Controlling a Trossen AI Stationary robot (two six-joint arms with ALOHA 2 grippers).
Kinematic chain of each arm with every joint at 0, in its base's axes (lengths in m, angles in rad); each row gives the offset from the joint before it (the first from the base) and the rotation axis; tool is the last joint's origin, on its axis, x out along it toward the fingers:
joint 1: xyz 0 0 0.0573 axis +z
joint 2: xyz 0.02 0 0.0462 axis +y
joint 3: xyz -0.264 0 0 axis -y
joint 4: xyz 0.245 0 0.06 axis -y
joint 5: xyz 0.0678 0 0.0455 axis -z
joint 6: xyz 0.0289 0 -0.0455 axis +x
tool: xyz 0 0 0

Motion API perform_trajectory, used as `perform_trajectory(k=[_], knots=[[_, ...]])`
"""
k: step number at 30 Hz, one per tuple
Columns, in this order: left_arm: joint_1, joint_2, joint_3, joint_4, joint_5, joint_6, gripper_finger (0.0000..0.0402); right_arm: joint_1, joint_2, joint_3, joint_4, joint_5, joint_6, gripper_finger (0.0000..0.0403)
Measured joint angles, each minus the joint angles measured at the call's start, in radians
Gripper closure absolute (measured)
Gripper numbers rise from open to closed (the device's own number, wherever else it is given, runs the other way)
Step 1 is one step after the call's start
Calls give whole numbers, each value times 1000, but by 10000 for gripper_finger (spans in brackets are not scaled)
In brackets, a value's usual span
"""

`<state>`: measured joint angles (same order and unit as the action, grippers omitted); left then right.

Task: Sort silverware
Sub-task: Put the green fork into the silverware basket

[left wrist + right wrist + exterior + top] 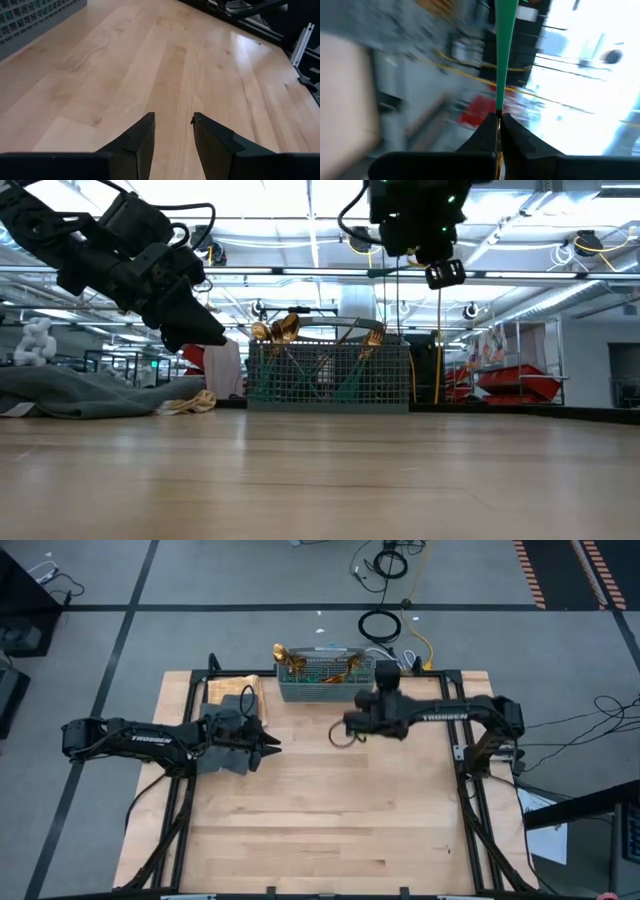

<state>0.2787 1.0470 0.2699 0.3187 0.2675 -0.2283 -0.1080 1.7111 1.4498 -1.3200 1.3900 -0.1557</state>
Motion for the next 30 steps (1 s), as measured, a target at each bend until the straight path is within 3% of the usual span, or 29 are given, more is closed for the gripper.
perform_trajectory(k=[4, 7, 14, 30], knots=[[0, 0, 0, 0, -20, 6, 262, -60, 0, 0, 142, 145, -377, 403], [0, 0, 0, 0, -26, 7, 262, -87, 6, 4, 229, 176, -594, 403], [0, 0, 0, -18, -43, 15, 262, -129, 45, 3, 135, 178, -596, 403], [0, 0, 0, -23, -68, 35, 262, -135, 221, 3, 177, 123, -654, 403]])
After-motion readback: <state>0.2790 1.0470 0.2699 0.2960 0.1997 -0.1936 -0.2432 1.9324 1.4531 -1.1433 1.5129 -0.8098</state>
